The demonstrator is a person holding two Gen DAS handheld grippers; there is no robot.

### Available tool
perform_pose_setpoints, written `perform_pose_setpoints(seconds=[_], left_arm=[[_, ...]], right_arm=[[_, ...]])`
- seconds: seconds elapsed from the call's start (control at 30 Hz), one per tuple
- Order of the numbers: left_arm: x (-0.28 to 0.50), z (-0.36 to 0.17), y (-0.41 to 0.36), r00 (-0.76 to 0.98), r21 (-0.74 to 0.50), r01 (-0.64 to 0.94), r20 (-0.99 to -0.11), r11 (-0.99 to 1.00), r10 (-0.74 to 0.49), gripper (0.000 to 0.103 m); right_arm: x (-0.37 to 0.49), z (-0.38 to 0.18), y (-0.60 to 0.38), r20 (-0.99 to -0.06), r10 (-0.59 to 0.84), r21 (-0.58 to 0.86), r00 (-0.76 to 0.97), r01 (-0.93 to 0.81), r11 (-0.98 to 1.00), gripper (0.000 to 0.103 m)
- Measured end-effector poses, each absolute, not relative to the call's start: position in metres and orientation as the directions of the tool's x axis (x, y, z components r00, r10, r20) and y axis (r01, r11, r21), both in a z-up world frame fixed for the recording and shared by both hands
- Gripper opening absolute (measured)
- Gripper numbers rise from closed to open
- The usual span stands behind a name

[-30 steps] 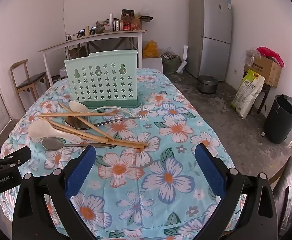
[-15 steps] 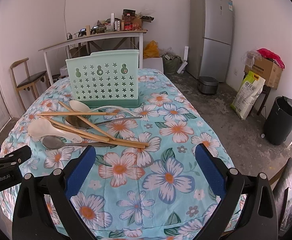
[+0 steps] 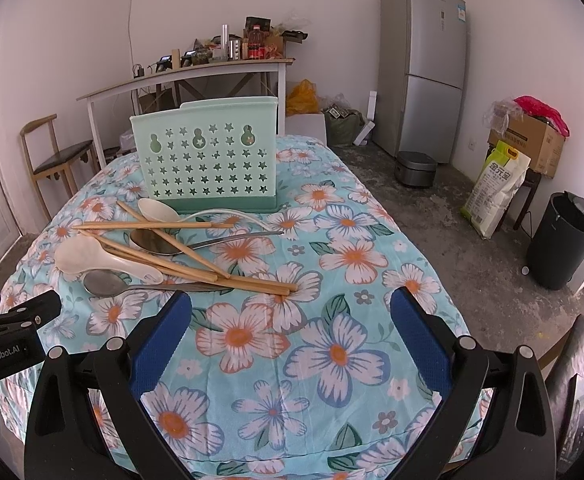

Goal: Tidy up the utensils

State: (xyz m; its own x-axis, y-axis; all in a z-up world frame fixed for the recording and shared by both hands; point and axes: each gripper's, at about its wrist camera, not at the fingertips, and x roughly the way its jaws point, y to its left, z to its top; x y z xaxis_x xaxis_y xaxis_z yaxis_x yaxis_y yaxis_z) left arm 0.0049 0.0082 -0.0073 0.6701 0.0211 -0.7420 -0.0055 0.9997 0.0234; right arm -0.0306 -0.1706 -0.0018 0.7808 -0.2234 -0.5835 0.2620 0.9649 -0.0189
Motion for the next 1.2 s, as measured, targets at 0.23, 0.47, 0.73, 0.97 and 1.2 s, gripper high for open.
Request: perform_pose_setpoints(seconds=[0.23, 0.47, 0.73, 0.97, 1.2], left_arm=[[0.0051, -0.0072, 0.0098, 0.669, 0.022, -0.008, -0.743, 1.0, 0.022, 0.096], [0.0051, -0.0072, 0.0116, 0.668, 0.021, -0.009, -0.744, 1.0, 0.022, 0.096], [0.005, -0.0079, 0.0149, 0.667, 0.02, -0.015, -0.744, 1.0, 0.025, 0.096], [0.0057, -0.0085, 0.0163, 0.666, 0.019, -0.017, -0.745, 1.0, 0.026, 0.096], [0.0057, -0.0087, 0.0169, 0.666, 0.021, -0.017, -0.746, 1.0, 0.027, 0.096]], right_arm=[[-0.0308, -0.0017, -0.1703, -0.584, -0.223, -0.019, 0.78, 0.262, 0.965, 0.097], [-0.0306, -0.0016, -0.1701, -0.584, -0.224, -0.02, 0.781, 0.262, 0.965, 0.097], [-0.03, -0.0016, -0.1701, -0.584, -0.223, -0.021, 0.781, 0.26, 0.965, 0.097], [-0.0304, -0.0021, -0.1696, -0.584, -0.222, -0.021, 0.781, 0.259, 0.966, 0.097], [-0.0306, -0.003, -0.1695, -0.584, -0.219, -0.019, 0.781, 0.257, 0.966, 0.097]])
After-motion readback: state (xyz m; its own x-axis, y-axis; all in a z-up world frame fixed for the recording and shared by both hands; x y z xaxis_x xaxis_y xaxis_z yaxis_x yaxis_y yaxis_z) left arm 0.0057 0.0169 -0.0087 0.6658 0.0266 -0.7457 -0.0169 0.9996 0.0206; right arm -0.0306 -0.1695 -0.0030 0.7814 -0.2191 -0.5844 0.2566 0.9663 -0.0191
